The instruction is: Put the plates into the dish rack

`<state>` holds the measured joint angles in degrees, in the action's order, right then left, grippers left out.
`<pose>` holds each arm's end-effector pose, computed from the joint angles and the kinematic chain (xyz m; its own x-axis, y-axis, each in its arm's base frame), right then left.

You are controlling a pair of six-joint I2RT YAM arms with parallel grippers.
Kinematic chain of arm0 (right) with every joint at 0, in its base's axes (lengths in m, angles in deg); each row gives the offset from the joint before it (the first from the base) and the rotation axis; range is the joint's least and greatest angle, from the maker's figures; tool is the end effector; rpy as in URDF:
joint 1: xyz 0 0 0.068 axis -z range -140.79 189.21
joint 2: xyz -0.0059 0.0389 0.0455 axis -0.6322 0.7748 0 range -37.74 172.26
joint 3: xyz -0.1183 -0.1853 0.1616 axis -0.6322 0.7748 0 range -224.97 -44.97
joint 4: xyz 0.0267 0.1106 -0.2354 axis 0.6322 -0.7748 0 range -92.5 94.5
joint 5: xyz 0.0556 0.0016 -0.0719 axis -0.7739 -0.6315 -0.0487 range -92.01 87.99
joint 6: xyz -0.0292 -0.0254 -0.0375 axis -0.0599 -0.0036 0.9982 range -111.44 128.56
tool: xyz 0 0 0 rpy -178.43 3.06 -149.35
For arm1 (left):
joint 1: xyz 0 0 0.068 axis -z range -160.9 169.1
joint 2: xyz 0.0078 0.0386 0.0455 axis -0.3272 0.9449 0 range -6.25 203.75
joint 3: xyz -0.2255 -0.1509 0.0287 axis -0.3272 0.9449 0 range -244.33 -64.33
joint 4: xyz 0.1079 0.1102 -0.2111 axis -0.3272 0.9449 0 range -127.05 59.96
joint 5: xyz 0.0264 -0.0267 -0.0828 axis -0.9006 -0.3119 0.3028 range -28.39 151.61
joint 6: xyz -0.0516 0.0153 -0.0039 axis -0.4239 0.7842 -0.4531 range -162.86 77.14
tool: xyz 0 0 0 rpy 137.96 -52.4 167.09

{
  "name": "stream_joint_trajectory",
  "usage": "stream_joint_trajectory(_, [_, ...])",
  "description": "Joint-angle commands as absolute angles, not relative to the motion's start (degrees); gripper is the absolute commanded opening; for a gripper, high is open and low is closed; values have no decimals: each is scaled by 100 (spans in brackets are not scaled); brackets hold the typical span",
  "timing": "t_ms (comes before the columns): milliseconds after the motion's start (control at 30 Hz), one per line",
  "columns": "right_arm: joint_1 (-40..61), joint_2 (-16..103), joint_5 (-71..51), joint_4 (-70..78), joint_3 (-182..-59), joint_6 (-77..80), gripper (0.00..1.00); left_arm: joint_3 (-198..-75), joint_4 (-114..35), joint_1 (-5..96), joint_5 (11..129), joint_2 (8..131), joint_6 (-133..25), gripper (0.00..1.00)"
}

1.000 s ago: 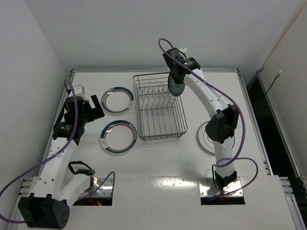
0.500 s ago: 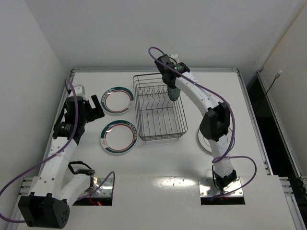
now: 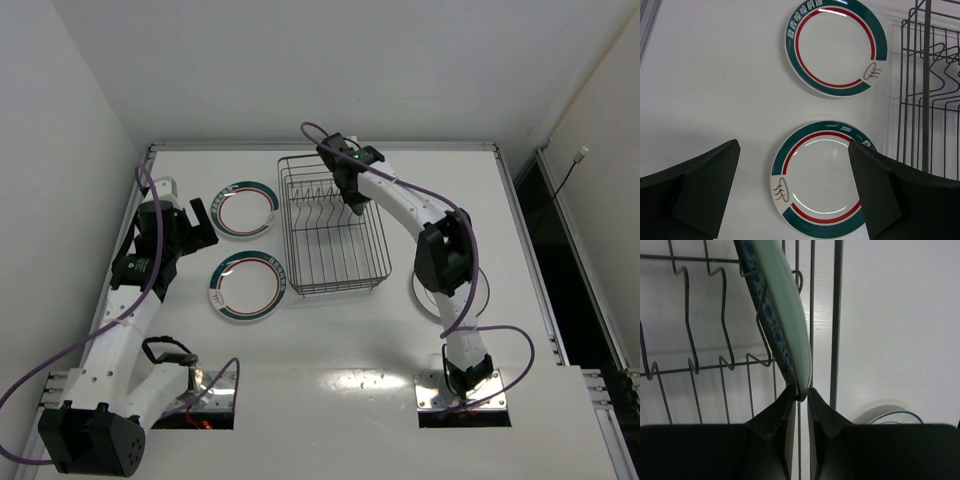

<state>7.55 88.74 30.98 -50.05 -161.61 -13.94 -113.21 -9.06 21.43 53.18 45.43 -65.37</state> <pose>0.4133 0.2321 0.2495 -0.8009 -0.1169 -0.5873 0.0719 0.9549 -0.2882 0.1978 -0.0028 0.3126 -0.4396 -0.3611 -0.8224 -0.2749 0.9258 -0.2596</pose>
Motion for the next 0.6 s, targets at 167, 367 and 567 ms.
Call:
stream_joint_trajectory(167, [889,8549,2849,-5193,-16099,-1315,13,-11443,-962,2200,5273,4525,-6484,88])
stream_joint_trajectory(367, [951,8259,2726,-5193,-15880,-1315,14,-11443,-962,2200,5273,4472,-6484,88])
stream_joint_trajectory(567, [1187,7540,2569,-5053,-15624,-1315,34,-11443,-962,2200,5273,4472,-6484,88])
